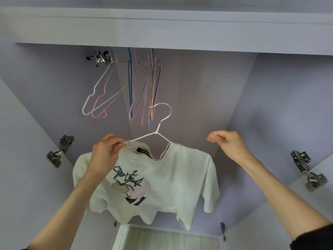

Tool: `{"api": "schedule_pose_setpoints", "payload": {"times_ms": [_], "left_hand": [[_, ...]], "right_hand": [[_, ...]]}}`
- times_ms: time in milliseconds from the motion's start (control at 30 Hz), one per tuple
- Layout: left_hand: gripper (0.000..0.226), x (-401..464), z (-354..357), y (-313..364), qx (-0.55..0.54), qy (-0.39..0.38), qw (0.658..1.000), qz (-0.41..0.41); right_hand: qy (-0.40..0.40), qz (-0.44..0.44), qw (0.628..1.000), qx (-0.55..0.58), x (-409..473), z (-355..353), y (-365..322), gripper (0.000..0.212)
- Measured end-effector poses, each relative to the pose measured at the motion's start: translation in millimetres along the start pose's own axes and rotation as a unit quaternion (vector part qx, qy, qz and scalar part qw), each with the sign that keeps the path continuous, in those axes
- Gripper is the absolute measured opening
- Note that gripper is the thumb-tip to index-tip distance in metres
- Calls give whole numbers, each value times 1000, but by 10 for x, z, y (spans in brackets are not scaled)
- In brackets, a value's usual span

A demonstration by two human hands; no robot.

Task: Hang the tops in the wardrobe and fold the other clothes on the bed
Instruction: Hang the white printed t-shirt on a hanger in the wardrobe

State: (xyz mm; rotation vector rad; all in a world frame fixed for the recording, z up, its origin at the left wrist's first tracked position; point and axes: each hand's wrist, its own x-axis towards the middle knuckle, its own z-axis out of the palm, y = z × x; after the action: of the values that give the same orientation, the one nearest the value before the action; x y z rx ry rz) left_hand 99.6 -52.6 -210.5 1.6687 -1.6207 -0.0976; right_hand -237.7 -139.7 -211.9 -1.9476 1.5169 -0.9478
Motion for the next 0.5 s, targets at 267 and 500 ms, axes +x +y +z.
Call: {"api": "schedule_pose_setpoints", "payload": {"times_ms": [267, 500], "left_hand": [[12, 47, -45, 85, 0, 6, 999, 43], [13, -34, -63, -29, -34, -2, 999, 34]], "right_hand": [[-248, 48, 966, 49, -36, 290, -258, 29], [-383, 143, 891, 197, -19, 212, -366, 20]]}}
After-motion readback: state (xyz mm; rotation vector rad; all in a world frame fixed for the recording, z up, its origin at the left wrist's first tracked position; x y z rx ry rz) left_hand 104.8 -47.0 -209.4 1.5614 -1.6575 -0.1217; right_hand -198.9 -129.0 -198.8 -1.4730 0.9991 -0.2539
